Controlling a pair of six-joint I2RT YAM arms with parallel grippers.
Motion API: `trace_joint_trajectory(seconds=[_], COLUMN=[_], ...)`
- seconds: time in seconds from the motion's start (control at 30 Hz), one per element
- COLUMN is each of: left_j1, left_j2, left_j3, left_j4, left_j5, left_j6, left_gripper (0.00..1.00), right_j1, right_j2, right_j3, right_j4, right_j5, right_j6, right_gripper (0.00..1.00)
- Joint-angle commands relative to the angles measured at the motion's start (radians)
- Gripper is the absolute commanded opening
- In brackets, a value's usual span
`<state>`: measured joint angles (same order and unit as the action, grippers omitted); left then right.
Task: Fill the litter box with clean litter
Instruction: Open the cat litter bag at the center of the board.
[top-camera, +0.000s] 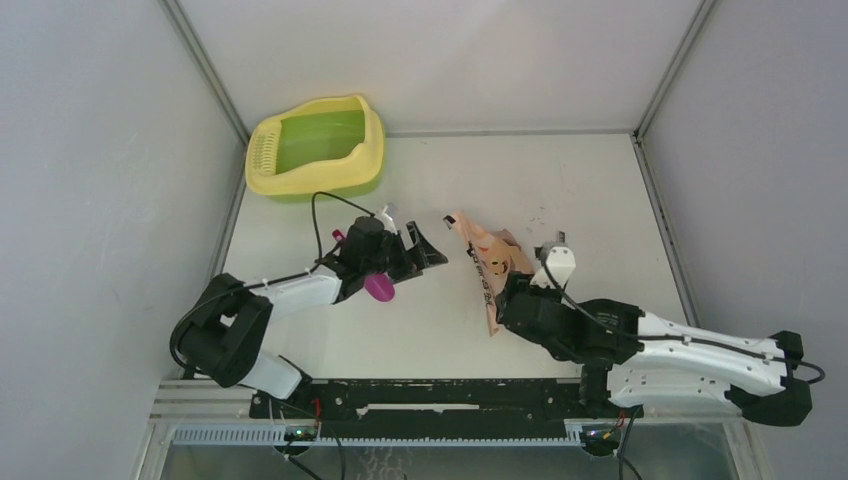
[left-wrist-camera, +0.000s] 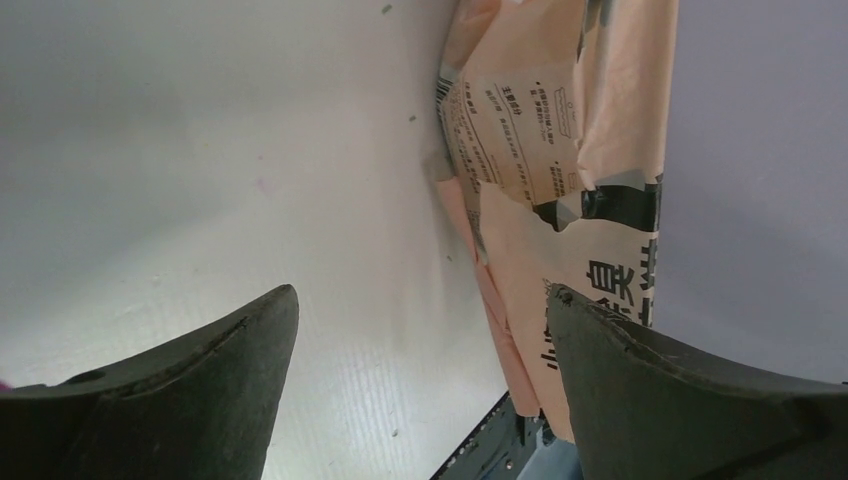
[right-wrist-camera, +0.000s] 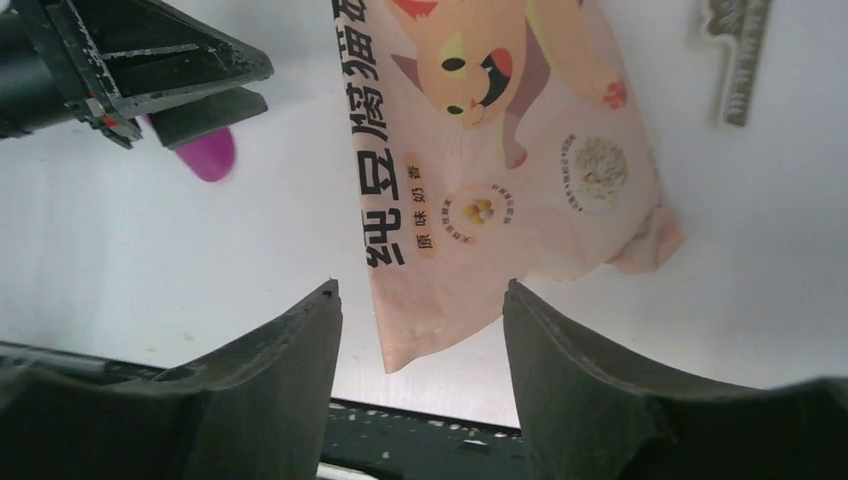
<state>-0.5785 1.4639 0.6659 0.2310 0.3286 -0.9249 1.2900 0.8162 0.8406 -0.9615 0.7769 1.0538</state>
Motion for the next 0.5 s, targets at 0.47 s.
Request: trace_joint_trajectory(seconds=[0.47], left_j1=[-0.094], left_j2=[0.274], left_j3=[-0.089], left_j4=[0.816], left_j5=[0.102], left_j6=[-0.214], left_gripper=[0.92], right_j1=[0.04], right_j2=[-0.058], right_j3=[0.111], right_j4=[-0.095], right_j5=[0.03], right_j6=[-0.094], right_gripper=[0.78])
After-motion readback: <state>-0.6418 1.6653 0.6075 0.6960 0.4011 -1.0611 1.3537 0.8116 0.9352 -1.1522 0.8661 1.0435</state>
